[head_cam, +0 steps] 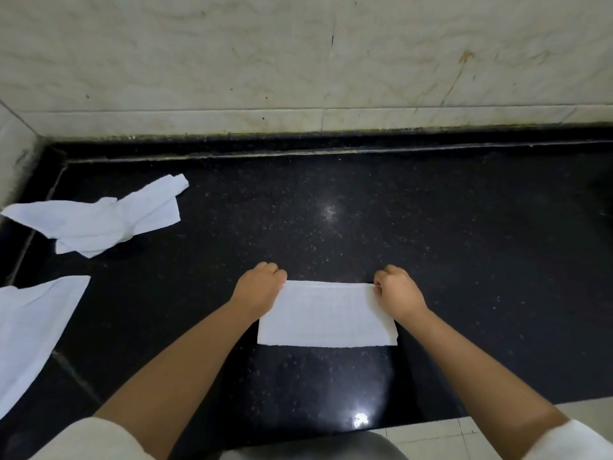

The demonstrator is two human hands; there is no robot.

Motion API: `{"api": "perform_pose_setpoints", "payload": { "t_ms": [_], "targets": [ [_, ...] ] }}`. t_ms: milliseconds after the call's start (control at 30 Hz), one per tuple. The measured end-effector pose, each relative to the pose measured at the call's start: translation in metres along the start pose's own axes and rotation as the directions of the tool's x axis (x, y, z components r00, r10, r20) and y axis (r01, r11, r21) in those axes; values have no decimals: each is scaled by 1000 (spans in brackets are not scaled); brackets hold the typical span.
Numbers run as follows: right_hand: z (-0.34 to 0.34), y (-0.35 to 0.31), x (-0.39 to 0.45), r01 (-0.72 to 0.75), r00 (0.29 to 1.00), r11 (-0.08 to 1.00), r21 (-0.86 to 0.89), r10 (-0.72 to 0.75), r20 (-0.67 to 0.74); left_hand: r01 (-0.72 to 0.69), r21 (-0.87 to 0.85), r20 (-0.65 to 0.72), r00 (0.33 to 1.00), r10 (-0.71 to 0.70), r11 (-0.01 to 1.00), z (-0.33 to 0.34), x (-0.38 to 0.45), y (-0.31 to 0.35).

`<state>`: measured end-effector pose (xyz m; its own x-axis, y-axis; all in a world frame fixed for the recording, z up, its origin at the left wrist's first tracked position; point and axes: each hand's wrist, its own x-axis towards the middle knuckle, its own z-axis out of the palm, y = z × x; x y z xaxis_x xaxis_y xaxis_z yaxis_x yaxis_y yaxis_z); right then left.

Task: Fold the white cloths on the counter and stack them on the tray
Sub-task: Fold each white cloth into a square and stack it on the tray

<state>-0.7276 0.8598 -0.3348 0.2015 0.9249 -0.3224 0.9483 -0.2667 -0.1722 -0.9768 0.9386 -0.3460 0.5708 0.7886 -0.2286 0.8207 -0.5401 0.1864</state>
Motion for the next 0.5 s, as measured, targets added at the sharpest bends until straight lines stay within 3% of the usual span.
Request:
{"api": "perform_pose_setpoints", "payload": {
  "t_ms": [167,233,333,400,500],
  "targets": [
    [-6,-7,2,-19,996,1000,-5,19,88,-82,38,92,993,78,996,1,3,-1],
    [-8,-6,3,0,993,1000,17,-2,119,-169,121,145,978,151,978,2,2,-2],
    [-21,-2,0,85,990,996,27,-87,107,-184,123,137,976,167,975,-16,1,-7],
    [-39,-2,0,171,985,985,2,-171,-37,-277,104,-27,959,281,955,-34,3,-16],
    [-75,-5,-1,307,886,951,25,-276,-374,-348,40,-326,882,341,937,-65,2,-25]
  ]
}}
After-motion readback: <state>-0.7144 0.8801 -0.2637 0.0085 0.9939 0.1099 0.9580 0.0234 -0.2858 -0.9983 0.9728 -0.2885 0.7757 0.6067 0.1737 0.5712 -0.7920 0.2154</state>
